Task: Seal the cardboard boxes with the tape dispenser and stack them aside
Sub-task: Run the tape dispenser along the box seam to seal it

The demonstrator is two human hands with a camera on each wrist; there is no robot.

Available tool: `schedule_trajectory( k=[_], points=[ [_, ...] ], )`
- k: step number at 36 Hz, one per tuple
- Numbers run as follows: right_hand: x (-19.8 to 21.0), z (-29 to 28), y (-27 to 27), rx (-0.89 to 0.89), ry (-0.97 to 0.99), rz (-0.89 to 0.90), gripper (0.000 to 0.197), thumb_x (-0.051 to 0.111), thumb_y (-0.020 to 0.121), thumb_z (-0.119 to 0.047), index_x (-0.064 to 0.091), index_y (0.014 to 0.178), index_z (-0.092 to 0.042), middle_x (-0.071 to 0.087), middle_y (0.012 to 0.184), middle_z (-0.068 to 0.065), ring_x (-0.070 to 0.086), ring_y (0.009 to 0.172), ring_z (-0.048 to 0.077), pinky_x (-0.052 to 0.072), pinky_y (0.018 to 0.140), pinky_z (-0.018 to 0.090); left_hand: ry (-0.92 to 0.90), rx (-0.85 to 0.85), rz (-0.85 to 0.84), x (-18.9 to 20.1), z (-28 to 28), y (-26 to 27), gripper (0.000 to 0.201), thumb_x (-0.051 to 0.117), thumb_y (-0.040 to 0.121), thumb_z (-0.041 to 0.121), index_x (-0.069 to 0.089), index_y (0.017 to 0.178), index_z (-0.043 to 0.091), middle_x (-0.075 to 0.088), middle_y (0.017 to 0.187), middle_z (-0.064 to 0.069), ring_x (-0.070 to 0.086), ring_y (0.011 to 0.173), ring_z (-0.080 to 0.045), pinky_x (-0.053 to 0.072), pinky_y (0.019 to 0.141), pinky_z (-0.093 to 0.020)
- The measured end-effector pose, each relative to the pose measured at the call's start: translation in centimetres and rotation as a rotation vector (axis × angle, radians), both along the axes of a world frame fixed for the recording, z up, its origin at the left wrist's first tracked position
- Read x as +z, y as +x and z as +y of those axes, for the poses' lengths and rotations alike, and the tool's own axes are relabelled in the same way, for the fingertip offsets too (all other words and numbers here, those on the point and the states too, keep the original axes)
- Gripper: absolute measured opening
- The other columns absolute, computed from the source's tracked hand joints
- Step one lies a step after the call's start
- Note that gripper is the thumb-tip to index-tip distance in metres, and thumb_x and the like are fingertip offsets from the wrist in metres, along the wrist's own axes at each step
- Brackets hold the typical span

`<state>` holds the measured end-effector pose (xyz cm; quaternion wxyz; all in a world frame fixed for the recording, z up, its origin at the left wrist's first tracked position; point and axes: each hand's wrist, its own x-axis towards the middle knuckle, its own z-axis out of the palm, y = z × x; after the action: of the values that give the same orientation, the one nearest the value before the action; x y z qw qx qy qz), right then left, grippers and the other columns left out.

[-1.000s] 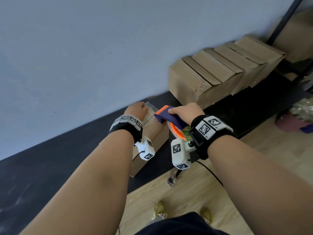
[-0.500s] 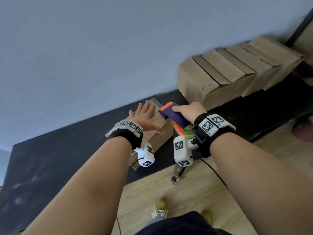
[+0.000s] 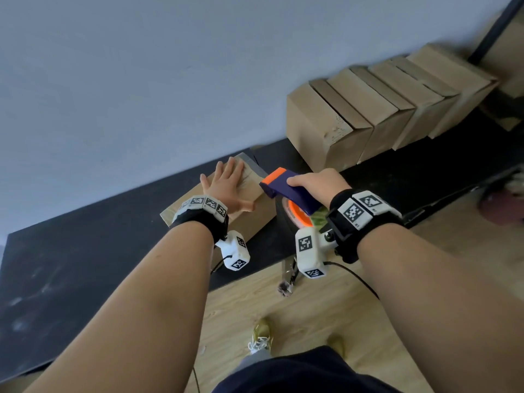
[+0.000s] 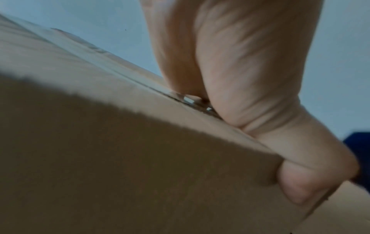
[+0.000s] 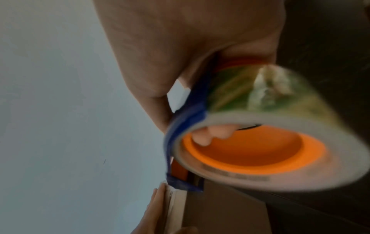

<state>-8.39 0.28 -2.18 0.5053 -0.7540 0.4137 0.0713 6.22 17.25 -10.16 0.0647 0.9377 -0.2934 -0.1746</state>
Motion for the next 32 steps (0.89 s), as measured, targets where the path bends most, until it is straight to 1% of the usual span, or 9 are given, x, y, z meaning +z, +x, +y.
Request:
schedule_trajectory(
  k=[6, 10, 12, 16, 18, 22, 26, 29, 32],
  points=[
    [-1.0, -0.8, -1.8, -0.032, 0.043, 0.012, 0.044, 0.075, 0.077, -0.04, 0.056, 0.098, -0.007, 0.065, 0.104, 0.011, 0.064, 0.095, 0.026, 0.052, 0.093, 0.04, 0.006, 0.009, -0.016, 0.0, 0.0, -0.3, 0.119, 0.075, 0.068, 0.052, -0.006, 0.153, 0.031, -0.013, 0.16, 0.008, -0.015, 0.147, -0.02, -0.008, 0.113, -0.062],
    [-1.4, -1.3, -2.6, -0.021, 0.076, 0.029, 0.044, 0.074, 0.077, -0.041, 0.059, 0.101, -0.008, 0.067, 0.101, 0.01, 0.065, 0.091, 0.025, 0.053, 0.089, 0.038, 0.002, 0.019, -0.009, 0.0, 0.1, -0.3, 0.118, 0.075, 0.069, 0.052, -0.006, 0.153, 0.032, -0.013, 0.16, 0.008, -0.015, 0.147, -0.019, -0.008, 0.113, -0.061],
    [-1.7, -1.8, -3.3, -0.01, 0.072, 0.062, 0.044, 0.074, 0.078, -0.042, 0.06, 0.103, -0.008, 0.067, 0.098, 0.009, 0.065, 0.088, 0.024, 0.052, 0.082, 0.033, 0.001, 0.021, -0.012, -0.1, 0.1, -0.2, 0.118, 0.074, 0.07, 0.053, -0.007, 0.152, 0.033, -0.013, 0.16, 0.008, -0.015, 0.147, -0.019, -0.008, 0.113, -0.061],
    [-2.5, -2.4, -4.3, -0.012, 0.104, 0.081, 0.035, 0.073, 0.079, -0.042, 0.058, 0.091, -0.013, 0.066, 0.091, 0.007, 0.064, 0.082, 0.021, 0.05, 0.071, 0.029, 0.005, 0.014, -0.016, -0.2, 0.0, -0.3, 0.118, 0.074, 0.07, 0.055, -0.007, 0.153, 0.032, -0.013, 0.16, 0.008, -0.016, 0.147, -0.02, -0.008, 0.113, -0.062],
    [-2.7, -2.3, -4.2, -0.003, 0.097, 0.087, 0.033, 0.072, 0.081, -0.042, 0.054, 0.084, -0.014, 0.064, 0.088, 0.006, 0.063, 0.08, 0.02, 0.049, 0.073, 0.029, 0.019, 0.012, -0.013, -0.1, -0.1, -0.4, 0.118, 0.073, 0.07, 0.056, -0.008, 0.153, 0.032, -0.014, 0.16, 0.008, -0.016, 0.147, -0.02, -0.008, 0.113, -0.062],
    [-3.1, -1.8, -3.2, 0.01, 0.072, 0.096, 0.037, 0.072, 0.081, -0.043, 0.053, 0.091, -0.012, 0.061, 0.086, 0.005, 0.061, 0.082, 0.02, 0.05, 0.079, 0.031, 0.045, 0.021, 0.044, 0.6, -0.2, -0.2, 0.113, 0.06, 0.072, 0.073, -0.008, 0.152, 0.033, -0.016, 0.159, 0.01, -0.017, 0.146, -0.019, -0.007, 0.113, -0.061],
    [-3.6, -1.4, -2.4, 0.019, 0.056, 0.115, 0.036, 0.071, 0.08, -0.044, 0.053, 0.084, -0.013, 0.062, 0.088, 0.005, 0.061, 0.081, 0.02, 0.05, 0.083, 0.032, -0.069, 0.116, 0.024, 0.9, -0.6, 0.2, 0.088, 0.041, 0.079, 0.079, 0.017, 0.151, 0.035, 0.004, 0.161, 0.012, 0.001, 0.148, -0.016, 0.002, 0.114, -0.061],
    [-3.7, -1.2, -1.9, 0.027, 0.052, 0.131, 0.042, 0.071, 0.08, -0.045, 0.054, 0.097, -0.01, 0.063, 0.099, 0.007, 0.062, 0.088, 0.023, 0.051, 0.084, 0.033, -0.174, 0.219, -0.045, 1.0, -1.2, -0.2, 0.062, 0.049, 0.081, 0.07, 0.045, 0.134, 0.039, 0.028, 0.152, 0.014, 0.023, 0.142, -0.015, 0.011, 0.112, -0.058],
    [-3.7, -1.3, -1.4, 0.034, 0.057, 0.142, 0.045, 0.07, 0.081, -0.044, 0.055, 0.104, -0.009, 0.064, 0.103, 0.009, 0.062, 0.092, 0.023, 0.049, 0.081, 0.031, -0.211, 0.294, -0.069, 0.8, -2.2, -0.9, 0.053, 0.06, 0.067, 0.069, 0.049, 0.109, 0.039, 0.042, 0.128, 0.014, 0.038, 0.127, -0.018, 0.016, 0.11, -0.058]
  ],
)
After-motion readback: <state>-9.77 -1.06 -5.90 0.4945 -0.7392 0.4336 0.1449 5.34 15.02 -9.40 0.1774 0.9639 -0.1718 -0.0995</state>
